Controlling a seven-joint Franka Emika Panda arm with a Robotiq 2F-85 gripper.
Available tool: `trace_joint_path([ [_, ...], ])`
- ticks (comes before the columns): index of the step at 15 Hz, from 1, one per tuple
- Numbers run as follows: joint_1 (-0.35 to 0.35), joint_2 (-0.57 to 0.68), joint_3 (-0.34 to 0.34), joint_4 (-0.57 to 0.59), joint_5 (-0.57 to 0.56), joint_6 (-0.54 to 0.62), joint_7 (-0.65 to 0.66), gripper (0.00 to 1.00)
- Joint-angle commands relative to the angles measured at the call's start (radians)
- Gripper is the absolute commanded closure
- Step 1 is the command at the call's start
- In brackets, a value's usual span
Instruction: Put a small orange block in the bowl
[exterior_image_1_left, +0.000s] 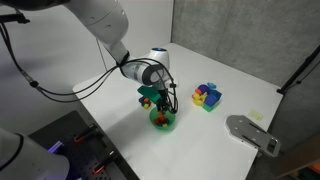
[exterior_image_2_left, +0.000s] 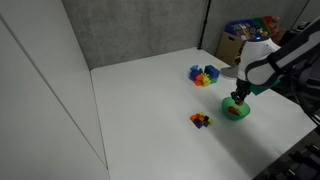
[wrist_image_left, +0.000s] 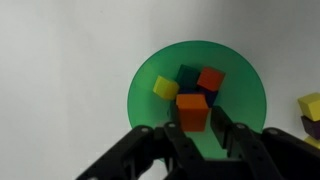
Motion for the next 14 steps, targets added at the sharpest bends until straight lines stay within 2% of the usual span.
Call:
trace_joint_path([
  [1, -0.008, -0.015, -0.002, -0.023, -0.03, 0.012, 0.023, 0.3],
  [4, -0.014, -0.04, 0.008, -0.031, -0.02, -0.001, 0.009, 0.06],
  [5, -0.016, -0.053, 0.013, -0.032, -0.015, -0.011, 0.003, 0.01],
  [10, -0.033, -0.128, 0.053, -0.034, 0.014, -0.075, -0.026, 0.0],
  [14, -0.066, -0.21, 0.113, -0.047, 0.079, -0.157, -0.083, 0.0],
])
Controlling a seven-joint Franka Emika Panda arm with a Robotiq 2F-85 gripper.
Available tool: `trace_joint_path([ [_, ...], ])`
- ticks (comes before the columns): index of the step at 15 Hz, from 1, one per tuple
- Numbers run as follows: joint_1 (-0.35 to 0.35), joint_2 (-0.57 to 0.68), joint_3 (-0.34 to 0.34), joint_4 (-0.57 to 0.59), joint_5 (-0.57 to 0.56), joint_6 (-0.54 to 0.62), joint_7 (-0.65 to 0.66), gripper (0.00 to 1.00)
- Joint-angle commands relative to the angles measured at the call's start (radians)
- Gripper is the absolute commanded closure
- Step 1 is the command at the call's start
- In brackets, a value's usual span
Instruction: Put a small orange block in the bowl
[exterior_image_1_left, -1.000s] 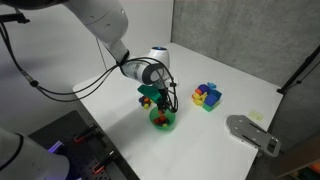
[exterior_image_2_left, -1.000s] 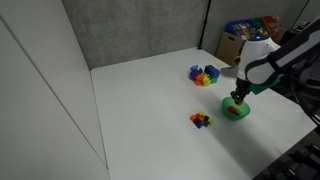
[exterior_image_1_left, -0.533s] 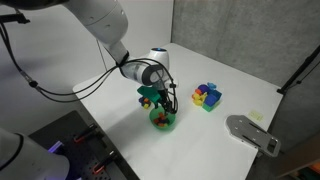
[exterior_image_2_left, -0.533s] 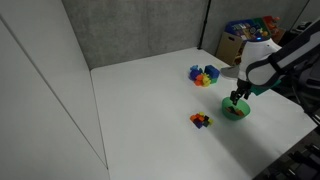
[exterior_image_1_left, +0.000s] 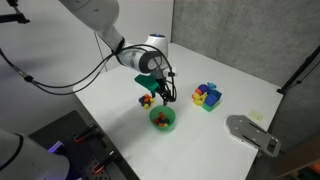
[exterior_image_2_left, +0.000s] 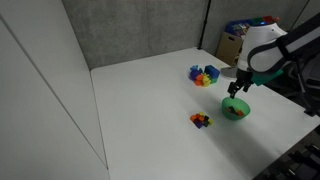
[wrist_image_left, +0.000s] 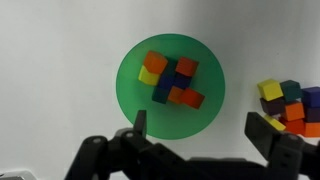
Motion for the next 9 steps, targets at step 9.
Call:
trace_joint_path([
  [9, -0.065, -0.358, 0.094, -0.121, 0.136, -0.294, -0.12, 0.0],
])
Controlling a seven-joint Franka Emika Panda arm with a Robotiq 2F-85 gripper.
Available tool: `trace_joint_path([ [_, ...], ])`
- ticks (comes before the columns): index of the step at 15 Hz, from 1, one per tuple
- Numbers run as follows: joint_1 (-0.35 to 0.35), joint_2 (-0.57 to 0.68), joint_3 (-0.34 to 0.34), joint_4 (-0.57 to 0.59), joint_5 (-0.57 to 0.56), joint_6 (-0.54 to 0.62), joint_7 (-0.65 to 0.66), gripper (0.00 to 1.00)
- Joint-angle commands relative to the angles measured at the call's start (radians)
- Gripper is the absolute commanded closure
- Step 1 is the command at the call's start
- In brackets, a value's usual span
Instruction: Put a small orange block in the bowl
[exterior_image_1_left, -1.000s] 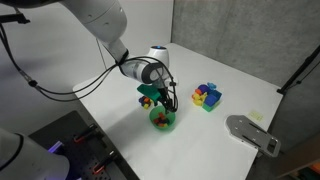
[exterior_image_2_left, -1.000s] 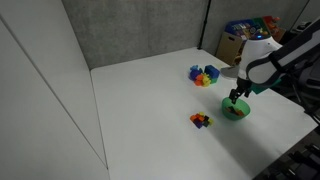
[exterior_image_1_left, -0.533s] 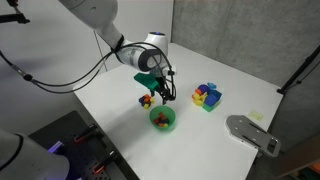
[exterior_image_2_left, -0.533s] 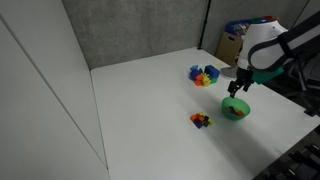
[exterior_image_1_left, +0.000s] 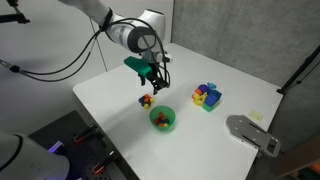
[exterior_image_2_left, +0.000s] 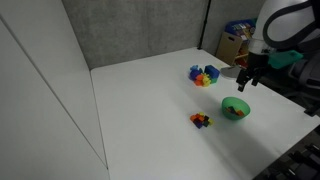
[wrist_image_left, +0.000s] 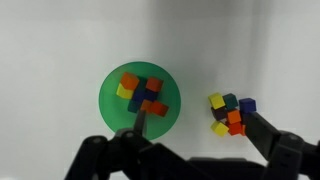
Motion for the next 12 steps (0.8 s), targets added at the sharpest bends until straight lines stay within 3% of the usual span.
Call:
trace_joint_path([
  [1, -0.012, -0.151, 0.01, -0.07, -0.003, -0.075, -0.015, 0.0],
  [7, -0.007, -0.351, 0.016, -0.1, 0.007, -0.163, -0.017, 0.0],
  [12, -0.004, -0.43, 0.025, -0.06, 0.009, -0.26, -0.012, 0.0],
])
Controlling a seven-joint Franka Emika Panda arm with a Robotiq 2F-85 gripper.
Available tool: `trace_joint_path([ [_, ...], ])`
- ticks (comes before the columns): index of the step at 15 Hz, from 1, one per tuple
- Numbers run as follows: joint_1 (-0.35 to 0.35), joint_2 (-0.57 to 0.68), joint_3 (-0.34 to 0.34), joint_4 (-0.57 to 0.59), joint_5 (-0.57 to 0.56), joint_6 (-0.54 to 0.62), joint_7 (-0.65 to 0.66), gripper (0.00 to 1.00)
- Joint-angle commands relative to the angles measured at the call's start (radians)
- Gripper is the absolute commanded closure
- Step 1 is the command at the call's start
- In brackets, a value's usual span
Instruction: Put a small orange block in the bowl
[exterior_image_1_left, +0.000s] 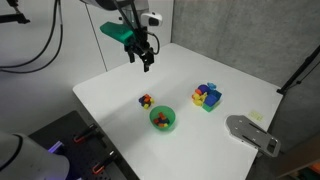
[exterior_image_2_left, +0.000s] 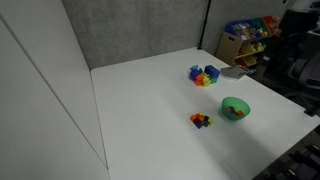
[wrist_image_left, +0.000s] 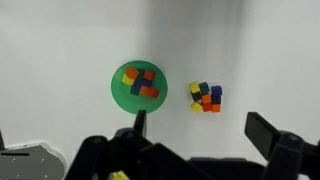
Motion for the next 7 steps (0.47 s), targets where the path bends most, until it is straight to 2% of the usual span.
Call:
trace_joint_path([
  [1, -0.005, -0.05, 0.008, 0.014, 0.01, -0.072, -0.012, 0.0],
  [3, -0.007, -0.059, 0.009, 0.014, 0.005, -0.092, -0.003, 0.0],
  [4, -0.007, -0.048, 0.011, 0.003, 0.002, -0.058, -0.002, 0.0],
  [7, -0.007, -0.047, 0.011, 0.001, 0.002, -0.061, -0.002, 0.0],
])
